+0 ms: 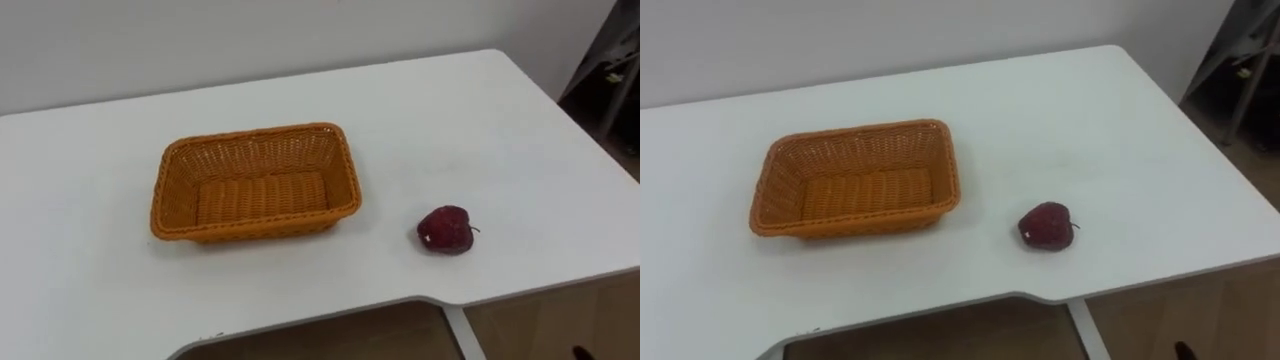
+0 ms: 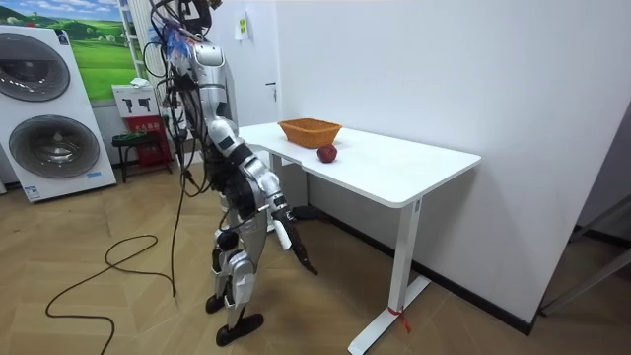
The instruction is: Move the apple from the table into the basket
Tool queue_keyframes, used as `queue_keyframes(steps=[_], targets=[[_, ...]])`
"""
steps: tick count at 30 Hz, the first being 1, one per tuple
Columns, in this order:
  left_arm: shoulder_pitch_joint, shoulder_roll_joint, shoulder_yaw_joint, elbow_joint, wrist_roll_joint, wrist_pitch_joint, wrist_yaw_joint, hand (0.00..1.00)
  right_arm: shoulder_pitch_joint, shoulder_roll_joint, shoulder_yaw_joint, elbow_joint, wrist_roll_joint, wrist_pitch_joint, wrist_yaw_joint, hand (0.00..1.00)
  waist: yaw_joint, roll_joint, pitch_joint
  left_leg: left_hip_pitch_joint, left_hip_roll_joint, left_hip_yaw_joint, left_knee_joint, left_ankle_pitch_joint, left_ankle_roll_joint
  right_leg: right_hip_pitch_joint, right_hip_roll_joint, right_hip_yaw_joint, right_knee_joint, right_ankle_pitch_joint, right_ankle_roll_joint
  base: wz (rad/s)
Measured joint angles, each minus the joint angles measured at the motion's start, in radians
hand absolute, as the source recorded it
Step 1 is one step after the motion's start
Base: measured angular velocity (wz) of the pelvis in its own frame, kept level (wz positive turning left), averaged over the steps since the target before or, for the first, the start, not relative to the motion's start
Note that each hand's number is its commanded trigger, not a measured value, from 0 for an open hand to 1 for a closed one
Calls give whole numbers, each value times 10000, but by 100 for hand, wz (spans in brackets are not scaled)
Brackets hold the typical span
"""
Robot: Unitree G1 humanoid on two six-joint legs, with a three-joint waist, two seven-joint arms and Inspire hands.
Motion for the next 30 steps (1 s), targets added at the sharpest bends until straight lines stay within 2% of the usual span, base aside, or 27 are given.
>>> queue_keyframes(steps=[4, 6, 8, 11, 15, 17, 20, 24, 30], targets=[[-43, 43, 194, -9, 28, -85, 172, 0, -27, -54, -350, -1982, 26, -284, -1401, 0, -13, -13, -10, -151, 8, 99, -21, 0, 0, -250, 25, 104, 107, 3, 4, -8], [-26, 46, 289, -14, 174, -145, 196, 0, -94, -60, -609, -3071, -471, -379, -2078, 0, -31, -33, -17, -211, 6, 101, -19, 0, 0, -328, 84, 131, 142, 3, 5, -4], [20, 48, 363, -164, 284, -161, 212, 0, -111, -185, -709, -4090, -1558, -702, -2942, 0, -19, -87, -42, -340, 6, 94, -8, 0, 0, -399, 78, 45, 116, 8, 12, 11], [33, 47, 359, -157, 380, -207, 212, 0, -143, -282, -616, -5410, -3300, -852, -3952, 0, 83, -52, -77, -474, 30, 90, 1, 1, 0, -530, 108, 49, 164, 63, 11, 1], [34, 47, 327, -90, 396, -283, 215, 0, -206, -348, -458, -6701, -5668, -966, -4717, 0, 187, -23, -67, -498, 37, 86, -2, 1, 1, -554, 104, -4, 161, 64, 11, 1], [23, 52, 272, -90, 403, -310, 211, 0, -198, -424, -86, -7576, -6978, -1036, -5020, 0, 293, -23, -65, -504, 44, 111, 6, 1, 1, -585, 110, 19, 152, 64, 11, -2], [-49, 70, -124, -87, 443, -321, 202, 0, -215, -736, 646, -8186, -8054, -1147, -5042, 0, 358, -45, -55, -501, 40, 111, 4, 1, 1, -586, 106, 20, 137, 64, 11, 0], [-77, 92, -521, -61, 453, -381, 108, 0, -206, -826, 1334, -8489, -9569, -1158, -4630, 0, 502, -76, -50, -492, 40, 78, -6, 2, 2, -578, 105, -3, 127, 65, 10, 0], [-115, 179, -903, -40, 439, -379, -68, 0, -214, -1233, 2513, -8582, -10300, -1125, -3066, 0, 705, -126, -35, -481, 53, 83, -85, 4, 4, -577, 112, -12, 77, 74, 0, -1]])
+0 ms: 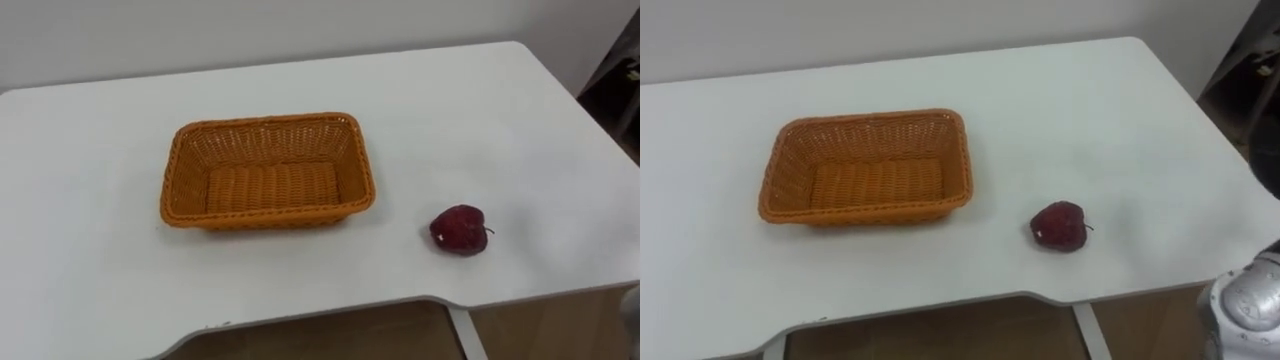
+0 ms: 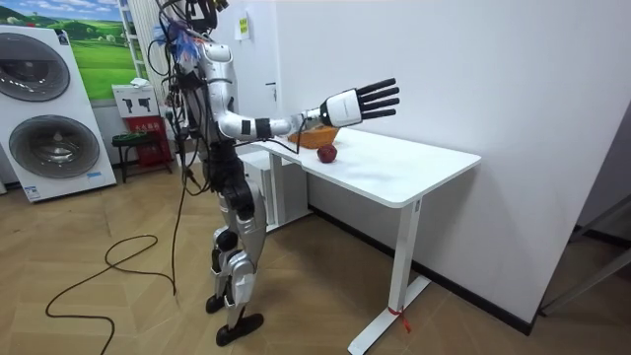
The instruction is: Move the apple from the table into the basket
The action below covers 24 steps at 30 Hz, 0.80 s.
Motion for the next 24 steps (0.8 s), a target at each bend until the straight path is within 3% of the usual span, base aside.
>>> queue_keyframes(steps=[6, 8, 12, 17, 24], targets=[[-22, 233, -318, -12, 12, -51, -297, 0, -8, -163, 1398, 134, -734, 7, 1560, 0, 292, -113, 103, 1, 51, -35, -18, 0, -1, 21, -13, -114, 6, 39, -27, 0], [-39, 231, -517, -5, 13, -127, -409, 0, -7, -161, 1745, 507, -983, 6, 2077, 0, 382, -152, 117, -41, 59, -82, -17, 0, -1, 69, -33, -345, -120, 114, -7, 9], [-83, 222, -525, -6, 11, -135, -488, 0, -4, -158, 2122, 934, -1085, 39, 2738, 0, 416, -131, 107, -102, 23, -128, -12, 0, -1, 65, -96, -576, -125, 123, 9, 10], [-126, 236, -523, -89, 3, -116, -513, 0, -5, -159, 2492, 878, -1056, 46, 3577, 0, 414, -15, 11, -72, 27, -178, -12, 0, -1, 98, -141, -738, -136, 127, 18, -1], [-193, 260, -787, -86, -44, -113, -516, 0, 4, -163, 2763, 667, -986, 64, 4220, 0, 356, 25, -18, 49, 73, -228, 20, 0, 0, 254, -148, -850, -155, 128, 18, 2]])
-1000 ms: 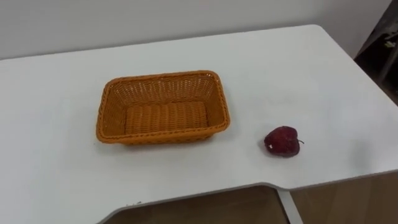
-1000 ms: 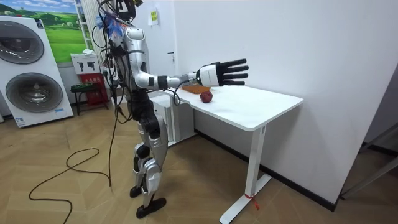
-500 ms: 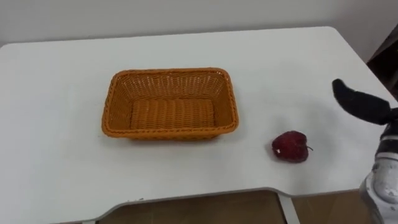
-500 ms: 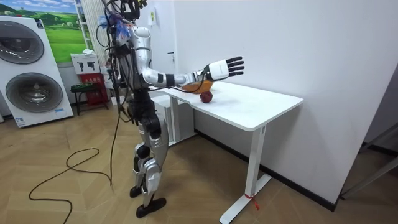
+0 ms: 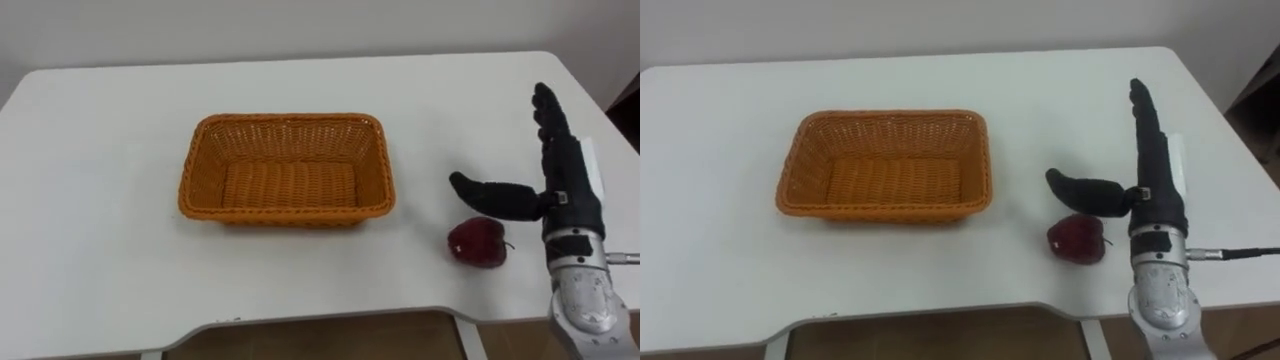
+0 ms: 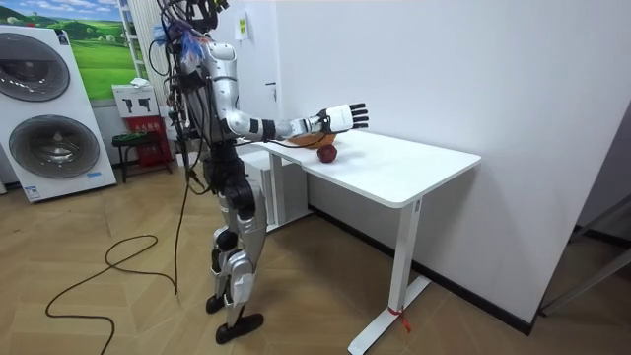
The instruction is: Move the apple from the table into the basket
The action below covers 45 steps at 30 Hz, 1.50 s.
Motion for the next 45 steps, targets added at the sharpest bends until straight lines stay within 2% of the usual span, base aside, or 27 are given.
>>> queue_keyframes(steps=[7, 12, 14, 19, 25, 31, 32, 41, 42, 43, 44, 45], targets=[[-165, 8, -94, 46, 55, -38, 32, 0, 399, 48, 36, -270, -236, -39, 482, 0, 47, 32, 8, -28, 31, 204, 56, 22, 36, -72, 2, 27, 73, 0, 0, -3], [-202, 59, -94, 422, 57, -66, 1, 0, 767, 52, 43, -271, -232, -37, 837, 0, 42, -107, -35, -61, 31, 276, 59, 28, 46, -164, 7, 122, 79, 2, -1, -6], [-207, 76, -92, 495, 67, -63, -168, 0, 804, 56, 28, -272, -245, -37, 1050, 0, -21, -190, -13, -85, 29, 248, 67, 28, 46, -169, 9, 132, 87, 22, 12, 0], [-231, 78, -90, 521, 66, -54, -361, 0, 1006, 108, 19, -276, -414, -34, 1316, 0, -41, -226, -13, -124, 22, 233, 75, 27, 47, -187, 1, 155, 73, 41, 26, 0], [-255, 85, -33, 487, 65, 4, -373, 0, 1486, 328, 10, -261, -950, 45, 1411, 0, -156, -189, -12, -170, 35, 250, 81, 27, 47, -235, 12, 206, 77, 46, 22, 0], [-297, 123, 7, 467, 69, -29, -375, 0, 1881, 317, 8, -207, -1099, 51, 1481, 0, -240, -126, -25, -231, 47, 252, 136, 27, 47, -277, 15, 190, 88, 65, 16, 0], [-298, 138, -12, 465, 65, -65, -375, 0, 1889, 316, 8, -131, -1088, 43, 1536, 0, -266, -80, -1, -233, 48, 253, 137, 27, 47, -276, 15, 175, 86, 67, 14, 0], [-328, 162, -94, 415, 65, -75, -364, 0, 1909, 318, 23, 688, -1100, 63, 1813, 0, -251, -88, -5, -259, 44, 297, 132, 27, 47, -298, 14, 179, 54, 69, 15, 0], [-328, 162, -98, 413, 66, -75, -365, 0, 1909, 318, 23, 690, -1099, 61, 1813, 4, -251, -92, -7, -263, 45, 298, 132, 27, 47, -304, 15, 177, 55, 69, 15, 0], [-304, 162, -100, 415, 66, -74, -364, 0, 1908, 318, 22, 738, -1097, 36, 1813, 31, -258, -96, -10, -267, 45, 299, 132, 27, 47, -310, 17, 177, 53, 69, 15, 0], [-272, 161, -102, 415, 66, -74, -364, 0, 1908, 318, 11, 833, -1095, 26, 1810, 49, -264, -101, -14, -266, 46, 307, 132, 27, 47, -312, 17, 177, 52, 69, 15, 0], [-271, 160, -101, 420, 67, -74, -364, 0, 1908, 318, 8, 871, -1098, 0, 1808, 73, -254, -109, -19, -263, 46, 318, 129, 27, 47, -312, 17, 185, 52, 69, 15, -5]])
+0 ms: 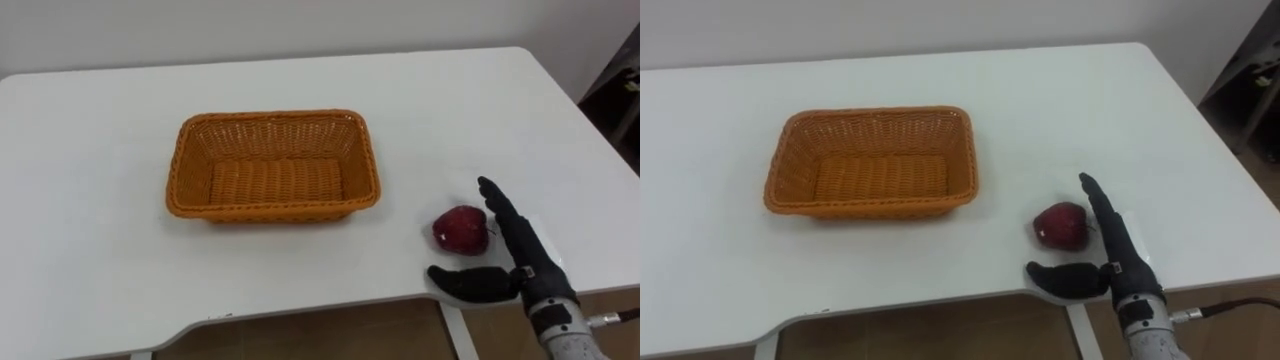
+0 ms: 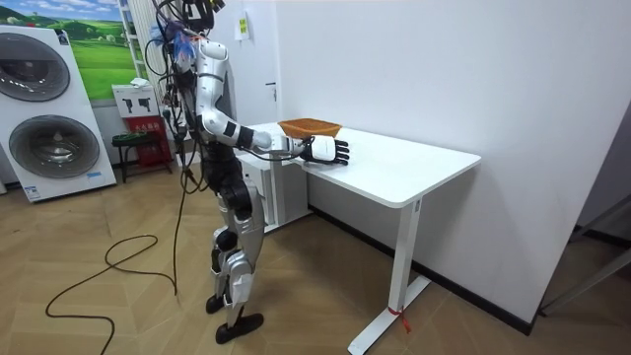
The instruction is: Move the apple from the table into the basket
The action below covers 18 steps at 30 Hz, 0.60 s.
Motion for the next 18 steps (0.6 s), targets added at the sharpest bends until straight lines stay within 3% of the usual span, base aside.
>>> queue_keyframes(steps=[2, 18], targets=[[0, -1, 0, -2, 0, 0, 9, 0, -8, 5, 4, 30, -2, -70, -12, 100, -3, -2, -8, 7, 2, 32, -3, 0, 0, 0, 2, 17, -1, 0, 0, -2], [166, 0, 7, -22, 21, 13, 16, 0, -564, 21, -391, 890, -91, -186, -387, 100, 44, 9, -39, 33, 28, 12, 12, 0, -1, 61, 15, -73, -2, 4, -7, 1]])
